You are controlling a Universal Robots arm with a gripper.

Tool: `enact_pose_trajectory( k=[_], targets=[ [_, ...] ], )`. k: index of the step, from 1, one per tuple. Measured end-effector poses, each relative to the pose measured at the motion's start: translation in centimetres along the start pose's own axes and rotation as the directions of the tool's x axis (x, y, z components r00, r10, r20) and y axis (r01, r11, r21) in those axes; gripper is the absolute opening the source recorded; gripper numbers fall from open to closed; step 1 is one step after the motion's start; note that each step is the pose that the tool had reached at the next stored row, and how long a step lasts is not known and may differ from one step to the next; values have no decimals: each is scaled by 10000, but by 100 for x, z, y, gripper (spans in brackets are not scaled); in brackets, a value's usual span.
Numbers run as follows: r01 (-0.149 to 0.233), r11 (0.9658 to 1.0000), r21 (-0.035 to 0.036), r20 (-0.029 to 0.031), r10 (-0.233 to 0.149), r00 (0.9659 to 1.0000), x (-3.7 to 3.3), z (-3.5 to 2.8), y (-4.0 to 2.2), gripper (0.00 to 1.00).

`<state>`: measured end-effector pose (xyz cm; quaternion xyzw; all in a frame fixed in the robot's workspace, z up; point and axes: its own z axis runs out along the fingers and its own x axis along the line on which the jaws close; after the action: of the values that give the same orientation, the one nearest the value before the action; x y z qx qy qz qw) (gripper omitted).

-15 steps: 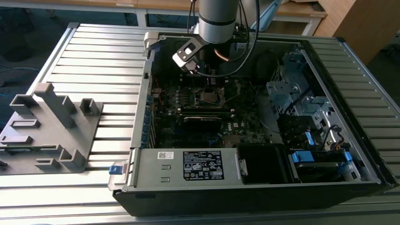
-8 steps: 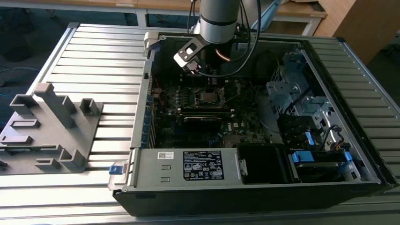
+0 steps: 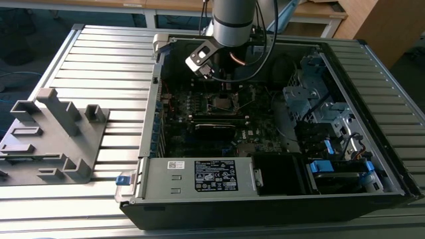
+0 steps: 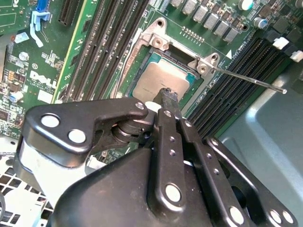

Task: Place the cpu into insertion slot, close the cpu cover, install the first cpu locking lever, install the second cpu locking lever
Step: 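Place the cpu into insertion slot, then close the cpu cover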

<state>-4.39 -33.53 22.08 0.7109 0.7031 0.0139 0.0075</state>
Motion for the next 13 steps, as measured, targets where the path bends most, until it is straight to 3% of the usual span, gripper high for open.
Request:
enact_pose_trajectory(
  k=[13],
  targets=[
    [1, 10000, 0, 0, -1, 10000, -13, 8, 0, 11]
  ],
)
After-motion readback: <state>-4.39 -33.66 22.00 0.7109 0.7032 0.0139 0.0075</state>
